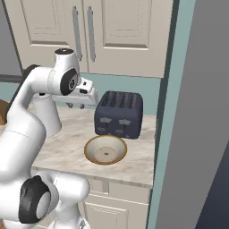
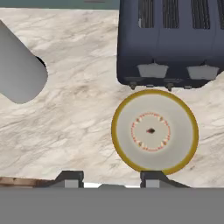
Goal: Open the cabinet. Pick the apple and mango from the cabinet and place them into the bowl. Then close the cabinet.
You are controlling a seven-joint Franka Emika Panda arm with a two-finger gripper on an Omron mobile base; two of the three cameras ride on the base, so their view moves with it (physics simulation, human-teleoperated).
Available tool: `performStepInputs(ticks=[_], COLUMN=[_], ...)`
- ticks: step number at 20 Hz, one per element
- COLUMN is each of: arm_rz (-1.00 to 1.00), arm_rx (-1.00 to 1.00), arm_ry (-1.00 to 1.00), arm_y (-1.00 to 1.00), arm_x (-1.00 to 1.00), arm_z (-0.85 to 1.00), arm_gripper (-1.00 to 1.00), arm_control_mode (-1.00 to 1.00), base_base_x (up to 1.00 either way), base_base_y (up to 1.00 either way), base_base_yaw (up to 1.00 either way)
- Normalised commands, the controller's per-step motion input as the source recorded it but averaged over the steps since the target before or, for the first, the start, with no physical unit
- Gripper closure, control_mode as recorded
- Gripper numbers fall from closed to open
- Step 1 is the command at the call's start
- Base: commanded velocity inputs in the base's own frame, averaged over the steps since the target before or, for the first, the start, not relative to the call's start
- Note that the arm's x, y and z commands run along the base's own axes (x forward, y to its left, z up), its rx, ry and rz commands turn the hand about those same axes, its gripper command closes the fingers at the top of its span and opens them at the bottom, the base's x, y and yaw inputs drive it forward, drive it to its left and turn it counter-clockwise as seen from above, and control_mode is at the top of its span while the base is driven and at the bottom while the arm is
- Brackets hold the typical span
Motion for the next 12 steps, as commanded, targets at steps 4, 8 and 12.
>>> performStepInputs(ticks=[4,8,12], arm_rz=[0.0,0.0,0.0], arm_rx=[0.0,0.0,0.0], arm_ry=[-0.17,-0.55,-0.64], arm_y=[0.0,0.0,0.0], arm_x=[-0.12,-0.49,-0.73], arm_z=[0.07,0.53,0.71], arm_gripper=[-1.0,-1.0,-1.0], arm_control_mode=[-1.0,-1.0,-1.0], base_base_x=[0.0,0.0,0.0], base_base_y=[0.0,0.0,0.0], base_base_yaw=[0.0,0.0,0.0])
